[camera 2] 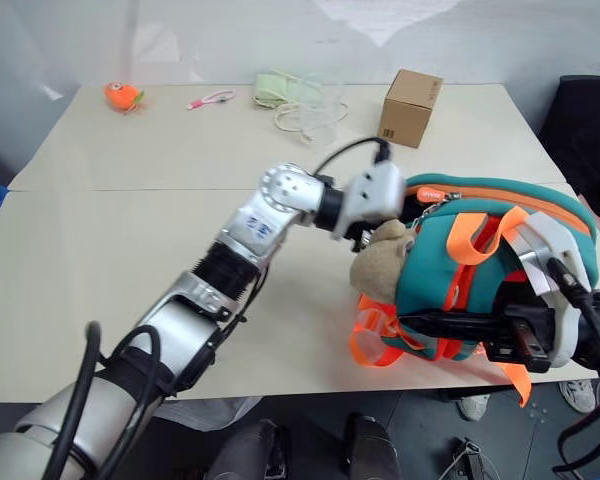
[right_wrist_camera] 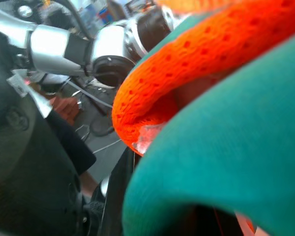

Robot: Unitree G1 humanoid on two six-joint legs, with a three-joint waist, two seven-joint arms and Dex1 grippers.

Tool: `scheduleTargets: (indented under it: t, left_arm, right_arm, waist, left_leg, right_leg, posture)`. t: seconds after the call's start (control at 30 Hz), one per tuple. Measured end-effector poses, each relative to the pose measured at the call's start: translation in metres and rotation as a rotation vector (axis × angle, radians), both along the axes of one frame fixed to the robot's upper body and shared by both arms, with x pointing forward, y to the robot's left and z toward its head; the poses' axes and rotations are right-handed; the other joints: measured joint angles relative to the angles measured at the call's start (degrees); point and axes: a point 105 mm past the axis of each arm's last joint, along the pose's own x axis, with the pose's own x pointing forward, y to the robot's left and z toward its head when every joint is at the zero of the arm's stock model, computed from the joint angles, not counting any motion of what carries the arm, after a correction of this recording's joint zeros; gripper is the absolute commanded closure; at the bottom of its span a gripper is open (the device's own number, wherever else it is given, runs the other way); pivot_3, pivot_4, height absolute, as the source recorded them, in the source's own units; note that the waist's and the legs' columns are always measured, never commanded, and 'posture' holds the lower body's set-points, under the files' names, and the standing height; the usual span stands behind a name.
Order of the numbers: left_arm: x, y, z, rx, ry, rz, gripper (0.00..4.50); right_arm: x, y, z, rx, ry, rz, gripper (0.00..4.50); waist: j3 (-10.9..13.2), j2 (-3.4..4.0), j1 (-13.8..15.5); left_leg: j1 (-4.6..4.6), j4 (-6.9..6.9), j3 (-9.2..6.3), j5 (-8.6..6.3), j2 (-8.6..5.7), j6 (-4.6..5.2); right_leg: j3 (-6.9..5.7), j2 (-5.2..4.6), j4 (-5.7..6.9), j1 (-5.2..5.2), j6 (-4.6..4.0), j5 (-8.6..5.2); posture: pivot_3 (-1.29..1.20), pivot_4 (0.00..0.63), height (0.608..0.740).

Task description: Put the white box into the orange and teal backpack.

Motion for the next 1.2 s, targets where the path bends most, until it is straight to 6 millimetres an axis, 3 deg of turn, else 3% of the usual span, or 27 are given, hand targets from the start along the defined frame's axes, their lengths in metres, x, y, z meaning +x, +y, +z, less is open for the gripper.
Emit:
scheduleTargets:
  t: [0.1, 0.17, 0.23, 0.33, 0.4, 0.5, 0.7, 0.8, 1.0, 1.1, 1.2]
  left_arm:
    - [0.002, 0.056, 0.017, -0.083, 0.139, 0.038, 0.97]
    - [-0.011, 0.089, 0.027, -0.121, 0.259, -0.001, 0.97]
    - [-0.026, 0.1, 0.036, -0.133, 0.313, -0.052, 0.97]
    - [-0.047, 0.089, 0.039, -0.108, 0.292, -0.096, 0.97]
    - [-0.053, 0.068, 0.026, -0.069, 0.256, -0.088, 0.97]
    - [-0.054, 0.04, 0.01, -0.057, 0.273, -0.077, 0.97]
    - [-0.049, 0.01, -0.001, -0.054, 0.197, -0.029, 0.97]
    - [-0.046, 0.002, -0.002, -0.081, 0.198, -0.017, 1.86]
    - [-0.04, 0.011, 0.0, -0.09, 0.199, 0.006, 3.48]
    - [-0.036, 0.026, 0.005, -0.097, 0.224, 0.007, 4.19]
    - [-0.017, 0.053, 0.015, -0.072, 0.211, 0.068, 4.39]
  right_arm:
    - [0.001, -0.004, -0.004, 0.016, 0.017, -0.041, 4.5]
    - [0.002, -0.006, -0.003, 0.019, 0.013, -0.061, 4.5]
    - [0.002, -0.006, -0.003, 0.018, 0.013, -0.071, 4.5]
    - [0.002, -0.005, -0.003, 0.019, 0.007, -0.075, 4.5]
    - [0.002, -0.002, -0.003, 0.016, -0.004, -0.074, 4.5]
    - [-0.001, 0.003, 0.0, 0.026, -0.015, -0.058, 4.5]
    - [-0.002, 0.005, -0.001, 0.039, -0.006, -0.063, 4.5]
    - [-0.006, 0.006, -0.003, 0.052, 0.001, -0.065, 4.5]
    - [-0.007, 0.001, -0.006, 0.056, 0.012, -0.096, 4.5]
    - [-0.007, -0.003, -0.009, 0.07, 0.019, -0.125, 4.5]
    - [-0.008, -0.012, -0.011, 0.06, 0.018, -0.168, 4.5]
  waist:
    - [0.0, 0.06, -0.4]
    - [0.0, 0.09, -0.2]
    - [0.0, 0.09, 0.3]
    - [0.0, 0.09, 1.2]
    - [0.0, 0.09, 1.8]
    - [0.0, 0.09, 1.9]
    - [0.0, 0.1, 1.9]
    - [0.0, 0.1, 2.0]
    - [0.0, 0.1, 1.9]
    - [0.0, 0.1, 1.9]
    - [0.0, 0.1, 1.8]
  left_leg:
    - [0.12, 0.0, -0.12, 0.13, 0.07, -0.25]
    - [0.1, 0.04, -0.27, 0.18, 0.07, -0.32]
    - [0.06, 0.13, -0.38, 0.17, 0.01, -0.31]
    - [0.04, 0.22, -0.57, 0.13, -0.2, -0.14]
    - [0.05, 0.23, -0.55, 0.13, -0.38, 0.02]
    - [-0.02, 0.23, -0.52, 0.16, -0.46, 0.09]
    - [0.01, 0.17, -0.48, 0.16, -0.3, 0.02]
    - [-0.01, 0.18, -0.46, 0.16, -0.31, 0.04]
    - [-0.01, 0.18, -0.43, 0.15, -0.31, 0.07]
    - [-0.03, 0.18, -0.43, 0.15, -0.3, 0.06]
    - [-0.02, 0.2, -0.38, 0.15, -0.31, 0.07]
  right_leg:
    - [0.0, 0.03, 0.28, 0.01, -0.18, -0.09]
    - [0.12, 0.05, 0.38, 0.03, -0.25, -0.13]
    - [0.2, 0.08, 0.52, 0.09, -0.26, -0.13]
    - [0.21, 0.03, 0.31, 0.32, -0.14, -0.07]
    - [0.31, -0.05, 0.07, 0.41, 0.04, 0.04]
    - [0.42, -0.14, -0.01, 0.35, 0.13, 0.14]
    - [0.4, -0.03, 0.04, 0.3, 0.05, 0.1]
    - [0.41, -0.03, 0.04, 0.28, 0.05, 0.1]
    - [0.41, -0.05, 0.04, 0.27, 0.05, 0.1]
    - [0.41, -0.03, 0.05, 0.25, 0.05, 0.1]
    - [0.38, 0.06, 0.09, 0.23, 0.05, 0.1]
  posture:
    - [0.0, 0.15, 0.74]
    - [0.0, 0.15, 0.74]
    - [0.0, 0.15, 0.74]
    - [0.0, 0.15, 0.74]
    - [0.0, 0.15, 0.74]
    - [0.0, 0.15, 0.74]
    - [0.0, 0.15, 0.74]
    - [0.0, 0.15, 0.74]
    - [0.0, 0.15, 0.74]
    - [0.0, 0.15, 0.74]
    - [0.0, 0.15, 0.74]
